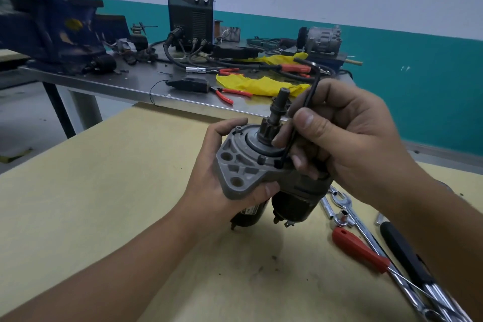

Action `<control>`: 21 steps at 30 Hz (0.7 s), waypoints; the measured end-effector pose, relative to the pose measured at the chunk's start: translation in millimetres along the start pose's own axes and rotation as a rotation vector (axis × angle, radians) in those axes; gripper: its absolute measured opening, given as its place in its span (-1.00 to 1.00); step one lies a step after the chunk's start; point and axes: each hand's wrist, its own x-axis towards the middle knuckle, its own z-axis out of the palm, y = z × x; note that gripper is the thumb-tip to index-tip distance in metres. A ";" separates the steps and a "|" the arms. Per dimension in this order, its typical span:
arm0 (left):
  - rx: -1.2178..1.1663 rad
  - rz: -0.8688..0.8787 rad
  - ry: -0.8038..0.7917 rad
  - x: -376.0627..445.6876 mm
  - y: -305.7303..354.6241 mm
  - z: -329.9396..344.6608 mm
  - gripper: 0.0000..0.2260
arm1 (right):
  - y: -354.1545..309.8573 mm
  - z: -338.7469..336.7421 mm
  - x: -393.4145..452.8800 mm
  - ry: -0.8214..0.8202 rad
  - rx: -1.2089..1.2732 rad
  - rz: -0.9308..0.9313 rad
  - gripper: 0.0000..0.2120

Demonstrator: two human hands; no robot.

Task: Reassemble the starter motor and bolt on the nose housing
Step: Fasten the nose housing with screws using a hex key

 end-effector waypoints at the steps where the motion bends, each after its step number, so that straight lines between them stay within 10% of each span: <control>1: 0.001 0.003 0.004 0.1 -0.5 -0.1 -0.26 | 0.4 -0.1 -0.1 0.003 0.007 0.000 -0.97; 18: -0.012 -0.004 -0.003 -1.5 4.7 -3.1 -0.31 | -4.6 13.2 -7.1 0.093 -0.110 -0.060 -0.95; 21: -0.016 -0.018 0.008 -2.0 6.9 -3.5 -0.31 | -5.0 15.3 -5.5 0.096 -0.116 -0.067 -0.66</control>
